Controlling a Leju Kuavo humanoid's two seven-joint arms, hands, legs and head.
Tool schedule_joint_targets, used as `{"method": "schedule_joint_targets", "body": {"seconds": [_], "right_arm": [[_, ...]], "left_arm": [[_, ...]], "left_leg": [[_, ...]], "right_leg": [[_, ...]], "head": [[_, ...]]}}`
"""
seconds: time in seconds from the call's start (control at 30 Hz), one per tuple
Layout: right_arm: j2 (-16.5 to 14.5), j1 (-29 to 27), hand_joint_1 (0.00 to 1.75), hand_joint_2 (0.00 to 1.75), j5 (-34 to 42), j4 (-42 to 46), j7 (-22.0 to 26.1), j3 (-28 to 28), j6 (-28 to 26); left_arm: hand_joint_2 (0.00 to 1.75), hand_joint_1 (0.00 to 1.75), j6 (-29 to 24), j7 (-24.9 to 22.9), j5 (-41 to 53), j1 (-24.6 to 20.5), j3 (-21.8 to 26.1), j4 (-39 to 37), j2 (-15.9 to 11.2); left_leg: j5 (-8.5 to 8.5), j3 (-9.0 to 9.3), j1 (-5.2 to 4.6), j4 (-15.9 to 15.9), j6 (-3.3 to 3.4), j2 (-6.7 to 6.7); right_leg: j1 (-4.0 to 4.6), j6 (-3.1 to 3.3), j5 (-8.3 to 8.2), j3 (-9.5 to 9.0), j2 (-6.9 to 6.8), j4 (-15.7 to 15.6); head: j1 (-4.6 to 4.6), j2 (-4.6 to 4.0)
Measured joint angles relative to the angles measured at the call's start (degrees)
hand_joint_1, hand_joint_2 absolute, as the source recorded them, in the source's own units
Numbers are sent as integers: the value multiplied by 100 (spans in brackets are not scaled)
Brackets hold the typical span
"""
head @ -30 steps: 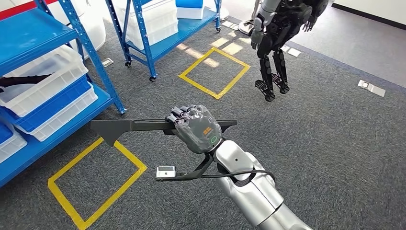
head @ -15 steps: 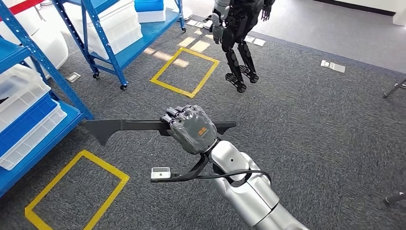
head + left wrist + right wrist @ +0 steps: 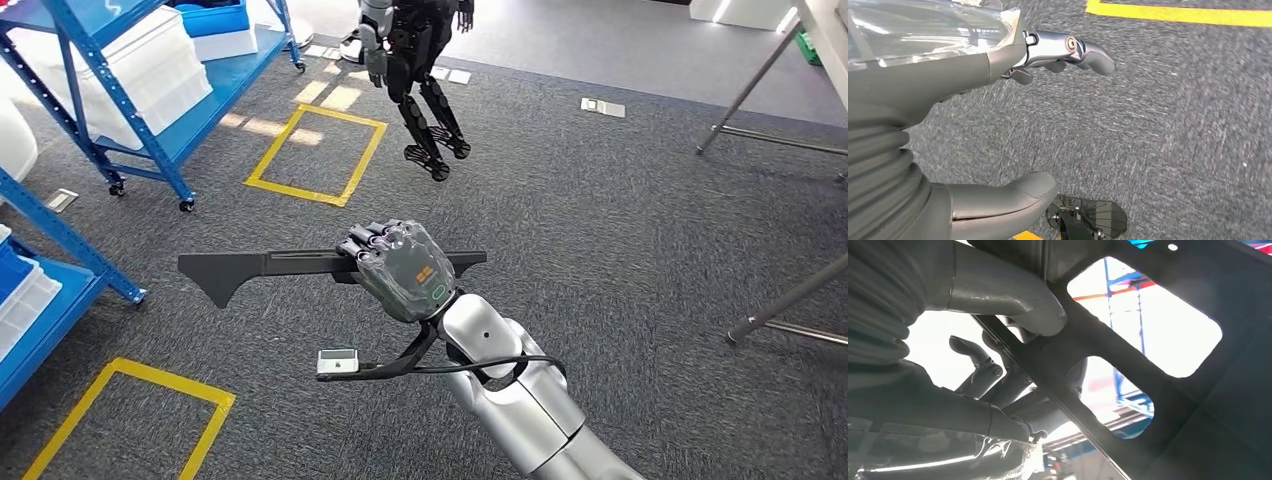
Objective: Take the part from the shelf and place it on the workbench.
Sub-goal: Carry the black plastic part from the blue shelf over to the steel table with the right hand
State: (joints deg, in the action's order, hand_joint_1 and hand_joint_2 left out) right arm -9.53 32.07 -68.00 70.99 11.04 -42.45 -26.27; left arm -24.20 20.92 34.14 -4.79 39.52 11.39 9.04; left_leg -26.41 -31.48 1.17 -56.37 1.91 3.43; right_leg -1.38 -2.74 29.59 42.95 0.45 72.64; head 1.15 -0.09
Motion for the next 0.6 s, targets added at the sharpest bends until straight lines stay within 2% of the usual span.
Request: {"method": "schedule_joint_targets", "body": {"seconds": [0.03,0.07,0.1,0.13,0.17,0.23,0.27,0.3,0.33,0.37,0.4,0.43,0.47,0.5,0.53,0.6], "right_arm": [[5,-6,175,175,0,0,0,0,4],[5,-7,175,175,0,0,0,0,7],[1,-4,175,175,-1,0,0,-1,10],[-2,-2,175,175,-1,0,0,-1,13],[-2,-2,175,175,-1,0,-1,-1,18],[6,-7,175,175,0,0,-1,2,26],[8,-7,175,175,0,0,-1,3,28],[5,-4,175,175,1,0,-1,3,28],[1,0,175,175,2,0,-2,3,28],[-2,3,175,175,3,0,-3,2,28],[-2,0,175,175,2,0,-4,1,29],[0,-7,175,175,2,0,-4,-1,30],[2,-16,175,175,1,0,-4,-2,31],[4,-24,175,175,1,0,-4,-2,32],[4,-26,175,175,1,0,-4,-2,33],[2,-19,175,175,2,0,-4,-2,33]], "left_arm": [[175,0,0,-3,0,-2,0,0,1],[175,0,0,-7,0,-5,0,1,-2],[175,0,0,-10,0,-8,0,1,-4],[175,0,0,-13,0,-10,0,2,-6],[175,0,0,-15,1,-12,0,2,-8],[175,0,1,-23,3,-19,0,2,0],[175,0,1,-27,5,-25,0,2,5],[175,0,2,-29,8,-27,0,2,9],[175,0,3,-29,11,-26,0,2,13],[175,0,4,-32,14,-23,0,2,13],[175,0,5,-36,16,-17,0,1,14],[175,0,6,-40,17,-12,0,1,15],[175,0,7,-45,17,-9,0,0,16],[175,0,8,-47,17,-8,0,0,16],[175,0,8,-48,18,-8,-1,1,15],[175,0,8,-49,21,-8,1,1,-6]], "left_leg": [[-6,7,-2,-2,-11,80],[-17,18,-12,-7,-32,150],[-36,21,-29,-17,-65,209],[-51,31,-47,-28,-100,259],[-61,41,-60,-33,-134,307],[-71,65,-46,-28,-195,407],[-116,61,-20,-58,-225,371],[-224,17,3,-179,-249,253],[-398,-90,20,-433,-264,79],[-611,-252,28,-807,-267,-119],[-808,-453,24,-1232,-260,-249],[-929,-637,16,-1589,-246,-310],[-936,-745,7,-1764,-219,-335],[-823,-744,-4,-1708,-179,-354],[-617,-629,-23,-1426,-125,-394],[-210,-272,-56,-634,3,-674]], "right_leg": [[-13,-47,-118,-213,-66,-348],[-21,-79,-237,-474,-208,-797],[-13,-82,-343,-706,-330,-1180],[-5,-59,-407,-850,-415,-1427],[14,-21,-428,-903,-446,-1524],[29,62,-454,-883,-307,-1521],[23,98,-465,-878,-238,-1525],[13,141,-480,-876,-171,-1530],[3,179,-493,-877,-101,-1535],[11,208,-502,-870,-36,-1536],[30,232,-509,-863,33,-1535],[54,246,-516,-856,111,-1534],[80,261,-526,-850,195,-1533],[104,271,-533,-848,284,-1532],[123,283,-541,-850,375,-1532],[141,288,-557,-849,527,-1530]], "head": [[0,0],[-3,0],[-6,0],[3,0],[11,0],[31,0],[33,0],[36,0],[45,0],[52,0],[58,0],[62,0],[62,0],[61,0],[61,0],[52,0]]}}
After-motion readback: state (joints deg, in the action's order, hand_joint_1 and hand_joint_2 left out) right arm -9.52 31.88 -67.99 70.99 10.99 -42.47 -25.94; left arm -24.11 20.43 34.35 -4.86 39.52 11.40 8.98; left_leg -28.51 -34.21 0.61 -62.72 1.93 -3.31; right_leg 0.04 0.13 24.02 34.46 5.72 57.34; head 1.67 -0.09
